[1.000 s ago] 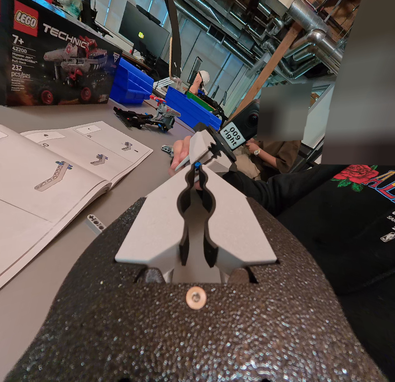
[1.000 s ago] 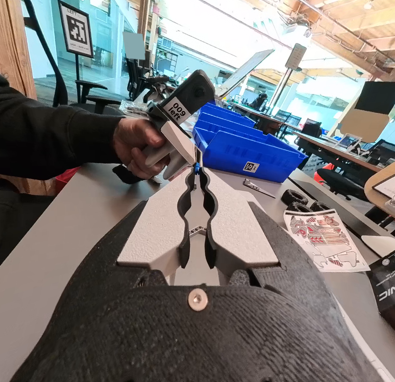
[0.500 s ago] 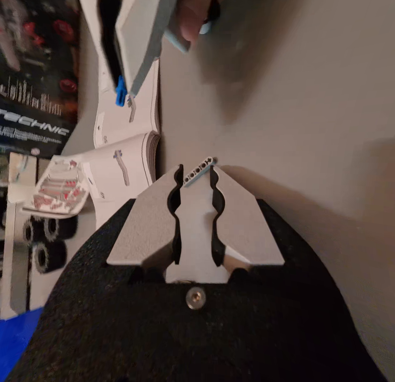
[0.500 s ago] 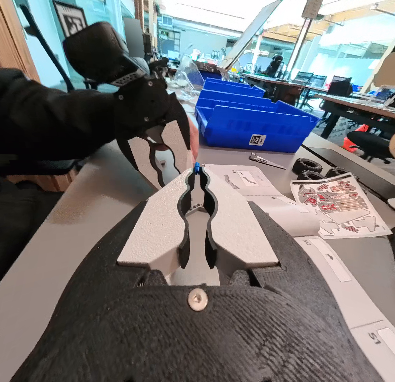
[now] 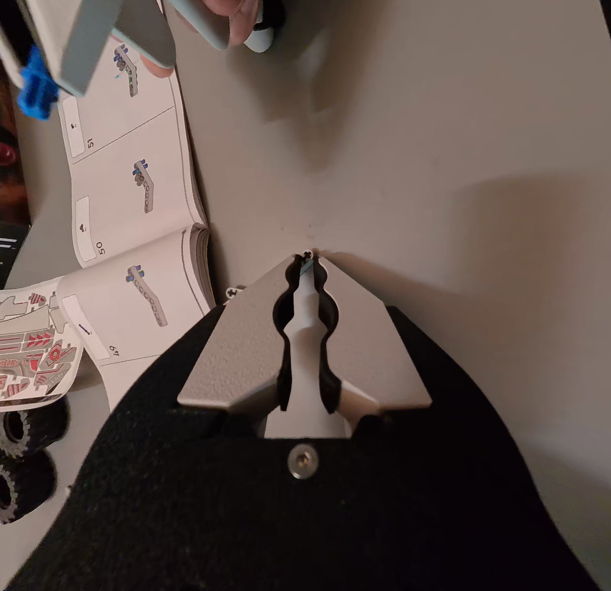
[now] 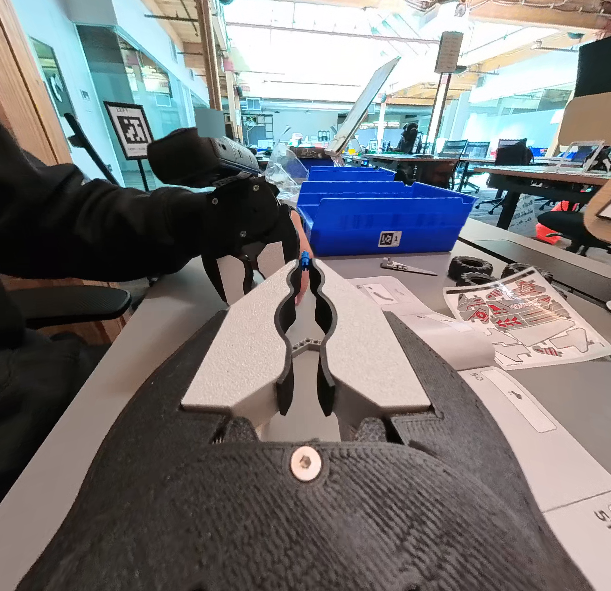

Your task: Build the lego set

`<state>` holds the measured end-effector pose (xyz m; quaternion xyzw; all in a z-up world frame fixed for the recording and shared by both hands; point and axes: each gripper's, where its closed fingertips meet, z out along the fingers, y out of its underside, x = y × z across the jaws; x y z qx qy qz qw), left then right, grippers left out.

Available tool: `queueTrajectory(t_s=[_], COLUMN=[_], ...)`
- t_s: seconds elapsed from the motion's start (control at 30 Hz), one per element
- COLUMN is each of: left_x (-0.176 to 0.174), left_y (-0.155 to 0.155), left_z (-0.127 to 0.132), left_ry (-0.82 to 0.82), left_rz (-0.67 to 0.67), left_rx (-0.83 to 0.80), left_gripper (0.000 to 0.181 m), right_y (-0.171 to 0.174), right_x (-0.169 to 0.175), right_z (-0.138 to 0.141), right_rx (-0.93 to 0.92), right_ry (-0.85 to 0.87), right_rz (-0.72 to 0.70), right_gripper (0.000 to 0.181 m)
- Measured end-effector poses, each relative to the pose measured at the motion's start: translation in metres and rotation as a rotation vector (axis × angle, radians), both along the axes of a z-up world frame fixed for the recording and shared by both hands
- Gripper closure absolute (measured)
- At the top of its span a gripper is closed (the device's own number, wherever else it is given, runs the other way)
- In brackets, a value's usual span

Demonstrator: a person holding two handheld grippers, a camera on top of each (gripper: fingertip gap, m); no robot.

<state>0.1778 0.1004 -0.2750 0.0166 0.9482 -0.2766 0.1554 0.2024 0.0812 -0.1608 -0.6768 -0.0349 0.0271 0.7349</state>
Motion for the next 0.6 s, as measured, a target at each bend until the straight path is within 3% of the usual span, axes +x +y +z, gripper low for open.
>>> queueTrajectory(t_s=[0.03, 0.2, 0.43, 0.6], left_x=[0.000, 0.002, 0.007, 0.002], left_y=[0.000, 0.001, -0.002, -0.005], left_z=[0.001, 0.004, -0.005, -0.005], left_ry=[-0.006, 0.031, 0.108, 0.210], left_rz=[0.003, -0.019, -0.137, -0.014], left_rx=[0.002, 0.066, 0.194, 0.122], left_gripper=[0.175, 0.159, 0.172, 0.176], right_y=[0.001, 0.000, -0.004, -0.005], right_x=[-0.001, 0.001, 0.009, 0.012], right_z=[-0.001, 0.001, 0.005, 0.007], right_rx=[-0.007, 0.011, 0.046, 0.055], right_ry=[-0.008, -0.001, 0.028, 0.040], right_rz=[0.000, -0.017, -0.057, -0.075], right_gripper=[0.178, 0.178, 0.178, 0.178])
